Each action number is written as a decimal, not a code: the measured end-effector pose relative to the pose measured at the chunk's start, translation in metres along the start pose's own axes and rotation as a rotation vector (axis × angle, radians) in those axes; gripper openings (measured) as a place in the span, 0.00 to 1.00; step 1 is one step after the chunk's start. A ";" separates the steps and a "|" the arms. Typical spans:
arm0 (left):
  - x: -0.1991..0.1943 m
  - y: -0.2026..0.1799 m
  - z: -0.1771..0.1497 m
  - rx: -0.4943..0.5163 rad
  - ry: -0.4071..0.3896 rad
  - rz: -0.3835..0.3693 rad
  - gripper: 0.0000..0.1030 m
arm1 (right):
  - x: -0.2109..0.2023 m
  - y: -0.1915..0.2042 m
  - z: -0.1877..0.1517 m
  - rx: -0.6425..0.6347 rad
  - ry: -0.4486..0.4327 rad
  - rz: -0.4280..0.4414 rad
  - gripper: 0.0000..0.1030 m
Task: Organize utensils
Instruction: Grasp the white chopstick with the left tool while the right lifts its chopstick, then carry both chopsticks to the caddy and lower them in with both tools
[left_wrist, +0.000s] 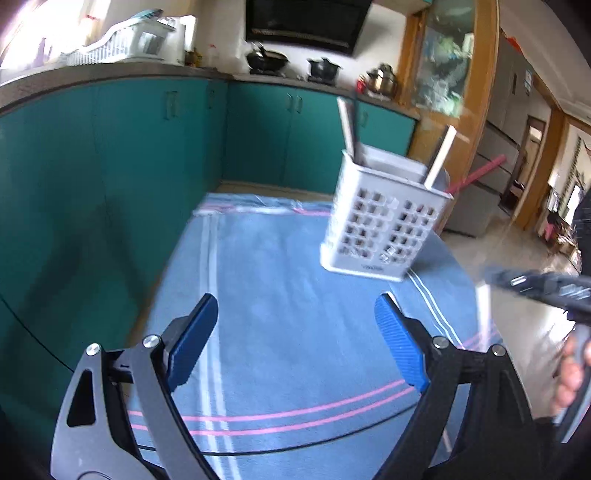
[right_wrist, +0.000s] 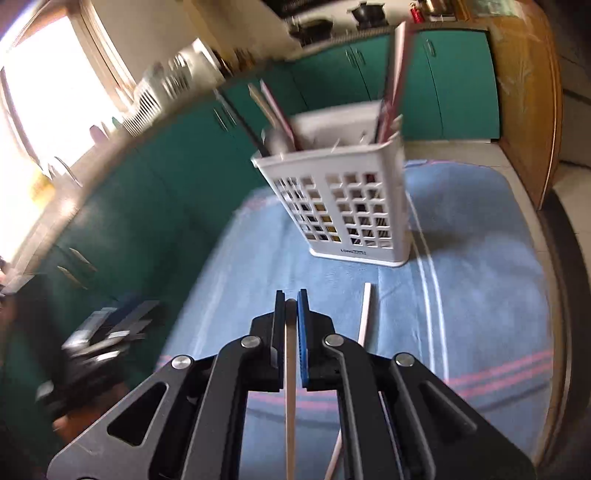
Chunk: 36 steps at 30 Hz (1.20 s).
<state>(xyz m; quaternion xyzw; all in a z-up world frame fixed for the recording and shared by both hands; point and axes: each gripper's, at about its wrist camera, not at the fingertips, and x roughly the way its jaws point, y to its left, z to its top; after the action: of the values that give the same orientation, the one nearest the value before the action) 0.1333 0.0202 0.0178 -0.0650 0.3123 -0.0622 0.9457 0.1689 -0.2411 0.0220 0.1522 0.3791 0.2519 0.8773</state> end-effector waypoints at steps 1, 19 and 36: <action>0.010 -0.010 -0.001 0.004 0.030 -0.020 0.84 | -0.011 -0.005 -0.003 0.012 -0.018 0.020 0.06; 0.194 -0.137 0.003 0.094 0.462 0.126 0.39 | -0.010 -0.097 -0.014 0.168 -0.035 0.082 0.06; 0.019 -0.107 0.040 0.058 0.180 -0.017 0.06 | -0.037 -0.053 -0.012 0.076 -0.073 0.130 0.06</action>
<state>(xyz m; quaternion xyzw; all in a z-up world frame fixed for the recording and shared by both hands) 0.1636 -0.0850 0.0559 -0.0344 0.3936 -0.0849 0.9147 0.1552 -0.3045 0.0114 0.2189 0.3453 0.2878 0.8660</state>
